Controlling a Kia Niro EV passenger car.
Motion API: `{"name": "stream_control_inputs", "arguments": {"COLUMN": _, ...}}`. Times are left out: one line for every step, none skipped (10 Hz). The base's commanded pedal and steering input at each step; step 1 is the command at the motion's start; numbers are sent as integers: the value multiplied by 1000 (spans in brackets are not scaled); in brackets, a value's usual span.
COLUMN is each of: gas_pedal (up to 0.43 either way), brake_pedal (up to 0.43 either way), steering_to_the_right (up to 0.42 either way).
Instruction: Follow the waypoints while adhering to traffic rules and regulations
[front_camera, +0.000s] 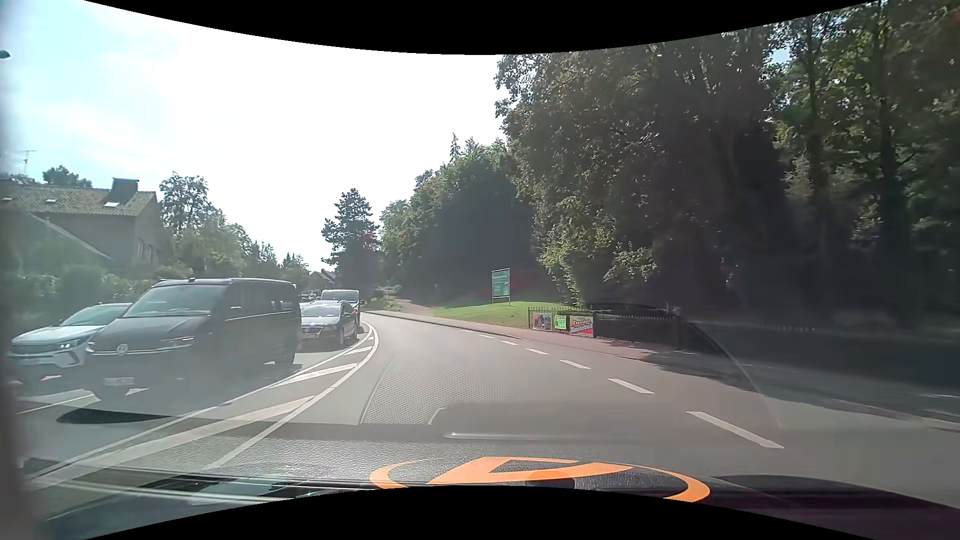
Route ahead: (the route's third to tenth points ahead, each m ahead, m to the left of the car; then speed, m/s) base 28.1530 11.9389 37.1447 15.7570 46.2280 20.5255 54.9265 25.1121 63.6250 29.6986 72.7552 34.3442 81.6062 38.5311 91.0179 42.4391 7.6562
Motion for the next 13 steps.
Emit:
{"name": "stream_control_inputs", "arguments": {"gas_pedal": 220, "brake_pedal": 0, "steering_to_the_right": -65}}
{"name": "stream_control_inputs", "arguments": {"gas_pedal": 220, "brake_pedal": 0, "steering_to_the_right": -68}}
{"name": "stream_control_inputs", "arguments": {"gas_pedal": 220, "brake_pedal": 0, "steering_to_the_right": -70}}
{"name": "stream_control_inputs", "arguments": {"gas_pedal": 220, "brake_pedal": 0, "steering_to_the_right": -72}}
{"name": "stream_control_inputs", "arguments": {"gas_pedal": 220, "brake_pedal": 0, "steering_to_the_right": -72}}
{"name": "stream_control_inputs", "arguments": {"gas_pedal": 220, "brake_pedal": 0, "steering_to_the_right": -73}}
{"name": "stream_control_inputs", "arguments": {"gas_pedal": 220, "brake_pedal": 0, "steering_to_the_right": -75}}
{"name": "stream_control_inputs", "arguments": {"gas_pedal": 220, "brake_pedal": 0, "steering_to_the_right": -76}}
{"name": "stream_control_inputs", "arguments": {"gas_pedal": 220, "brake_pedal": 0, "steering_to_the_right": -79}}
{"name": "stream_control_inputs", "arguments": {"gas_pedal": 220, "brake_pedal": 0, "steering_to_the_right": -81}}
{"name": "stream_control_inputs", "arguments": {"gas_pedal": 220, "brake_pedal": 0, "steering_to_the_right": -81}}
{"name": "stream_control_inputs", "arguments": {"gas_pedal": 220, "brake_pedal": 0, "steering_to_the_right": -81}}
{"name": "stream_control_inputs", "arguments": {"gas_pedal": 220, "brake_pedal": 0, "steering_to_the_right": -80}}
